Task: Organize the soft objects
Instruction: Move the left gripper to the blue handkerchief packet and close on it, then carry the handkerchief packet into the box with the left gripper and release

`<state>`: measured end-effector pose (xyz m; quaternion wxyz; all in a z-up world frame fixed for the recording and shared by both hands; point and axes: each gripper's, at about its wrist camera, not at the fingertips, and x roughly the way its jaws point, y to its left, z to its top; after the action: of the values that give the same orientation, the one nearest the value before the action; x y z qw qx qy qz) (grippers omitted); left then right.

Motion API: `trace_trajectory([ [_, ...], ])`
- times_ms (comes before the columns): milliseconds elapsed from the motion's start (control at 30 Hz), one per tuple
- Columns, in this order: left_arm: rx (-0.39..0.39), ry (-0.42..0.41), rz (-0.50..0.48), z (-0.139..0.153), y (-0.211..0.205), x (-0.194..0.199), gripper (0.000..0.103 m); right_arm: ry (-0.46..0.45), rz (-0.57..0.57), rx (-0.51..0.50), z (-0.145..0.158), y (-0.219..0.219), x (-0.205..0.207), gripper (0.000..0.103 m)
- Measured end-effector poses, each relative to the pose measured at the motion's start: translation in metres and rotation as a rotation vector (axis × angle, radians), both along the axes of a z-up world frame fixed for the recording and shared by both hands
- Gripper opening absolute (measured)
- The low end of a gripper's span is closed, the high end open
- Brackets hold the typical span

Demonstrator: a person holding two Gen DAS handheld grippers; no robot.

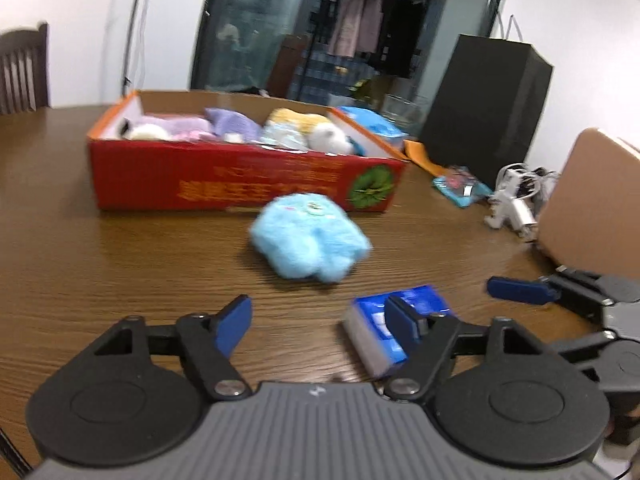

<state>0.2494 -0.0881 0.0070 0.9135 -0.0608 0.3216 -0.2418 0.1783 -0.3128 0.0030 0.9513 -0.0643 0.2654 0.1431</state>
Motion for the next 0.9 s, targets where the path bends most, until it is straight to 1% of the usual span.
trace_trajectory([
  [67, -0.039, 0.045, -0.025, -0.002, -0.006, 0.004, 0.061, 0.028, -0.033, 0.109, -0.001, -0.012, 0.006, 0.062],
  [100, -0.053, 0.06, -0.033, -0.004, -0.009, 0.004, 0.058, 0.041, -0.041, 0.16, -0.002, -0.017, 0.01, 0.06],
  [167, -0.07, 0.084, -0.059, -0.006, -0.014, 0.006, 0.048, 0.063, -0.049, 0.228, -0.007, -0.023, 0.016, 0.048],
  [200, -0.068, 0.09, -0.063, -0.008, -0.017, 0.006, 0.045, 0.073, -0.047, 0.255, -0.01, -0.024, 0.019, 0.047],
  [233, -0.058, 0.098, -0.063, -0.011, -0.02, 0.007, 0.039, 0.087, -0.047, 0.271, -0.013, -0.023, 0.023, 0.044],
  [267, -0.055, 0.101, -0.065, -0.013, -0.023, 0.007, 0.037, 0.101, -0.052, 0.282, -0.016, -0.022, 0.027, 0.038],
  [333, -0.069, 0.101, -0.059, -0.015, -0.024, 0.007, 0.033, 0.112, -0.053, 0.303, -0.022, -0.021, 0.034, 0.035],
  [400, -0.082, 0.11, -0.058, -0.016, -0.022, 0.009, 0.033, 0.113, -0.046, 0.309, -0.024, -0.018, 0.036, 0.031],
  [533, -0.109, 0.131, -0.062, -0.019, -0.018, 0.011, 0.033, 0.136, -0.051, 0.35, -0.026, -0.023, 0.036, 0.031],
  [633, -0.126, 0.141, -0.06, -0.021, -0.017, 0.01, 0.033, 0.14, -0.052, 0.358, -0.026, -0.026, 0.03, 0.031],
  [700, -0.136, 0.134, -0.056, -0.022, -0.017, 0.008, 0.032, 0.138, -0.061, 0.378, -0.027, -0.028, 0.027, 0.031],
  [733, -0.143, 0.13, -0.058, -0.022, -0.018, 0.007, 0.03, 0.139, -0.062, 0.404, -0.029, -0.029, 0.027, 0.028],
  [767, -0.143, 0.127, -0.053, -0.021, -0.018, 0.007, 0.03, 0.138, -0.061, 0.429, -0.03, -0.03, 0.026, 0.024],
  [833, -0.124, 0.11, -0.051, -0.017, -0.022, 0.006, 0.027, 0.133, -0.061, 0.417, -0.028, -0.029, 0.027, 0.023],
  [900, -0.121, 0.074, -0.041, -0.008, -0.024, 0.009, 0.025, 0.11, -0.063, 0.402, -0.02, -0.028, 0.03, 0.019],
])
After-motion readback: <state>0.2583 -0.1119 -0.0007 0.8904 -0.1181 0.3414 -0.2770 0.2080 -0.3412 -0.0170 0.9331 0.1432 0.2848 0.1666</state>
